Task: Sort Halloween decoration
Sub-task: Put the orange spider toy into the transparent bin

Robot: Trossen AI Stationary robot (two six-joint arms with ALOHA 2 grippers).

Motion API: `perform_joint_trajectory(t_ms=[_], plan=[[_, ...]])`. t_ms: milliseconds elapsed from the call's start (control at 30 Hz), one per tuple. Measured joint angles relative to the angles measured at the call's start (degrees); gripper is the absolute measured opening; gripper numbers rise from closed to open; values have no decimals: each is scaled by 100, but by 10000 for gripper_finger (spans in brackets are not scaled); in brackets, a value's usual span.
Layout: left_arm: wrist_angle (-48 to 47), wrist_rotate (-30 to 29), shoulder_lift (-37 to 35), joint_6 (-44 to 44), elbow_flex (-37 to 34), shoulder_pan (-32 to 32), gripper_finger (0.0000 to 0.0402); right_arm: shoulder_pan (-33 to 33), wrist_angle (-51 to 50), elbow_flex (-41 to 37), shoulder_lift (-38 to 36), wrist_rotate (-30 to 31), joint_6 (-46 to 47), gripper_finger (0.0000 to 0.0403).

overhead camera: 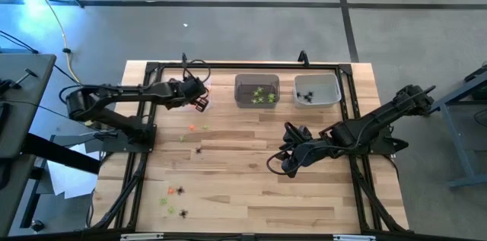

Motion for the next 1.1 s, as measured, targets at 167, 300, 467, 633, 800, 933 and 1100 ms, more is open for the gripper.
perform_joint_trajectory(t_ms=[167, 300, 467, 633, 800, 933, 1100], plan=[[112, 8, 219, -4, -4, 22, 30, 0, 0, 0, 0, 0, -1, 171], [95, 15, 218, -46, -4, 22, 31, 2, 0, 0, 0, 0, 0, 171], [94, 13, 218, -46, -4, 20, 31, 1, 0, 0, 0, 0, -1, 171], [70, 14, 218, -115, -4, 20, 31, 0, 0, 0, -2, 0, -2, 171], [70, 15, 218, -157, -4, 20, 31, 1, -1, 0, 0, 0, 0, 171], [50, -4, 183, -150, -4, -7, 31, 2, 0, 0, 0, 0, 0, 171], [50, -258, -19, -146, -4, -133, 31, 2, 0, 0, 0, 0, -1, 171]])
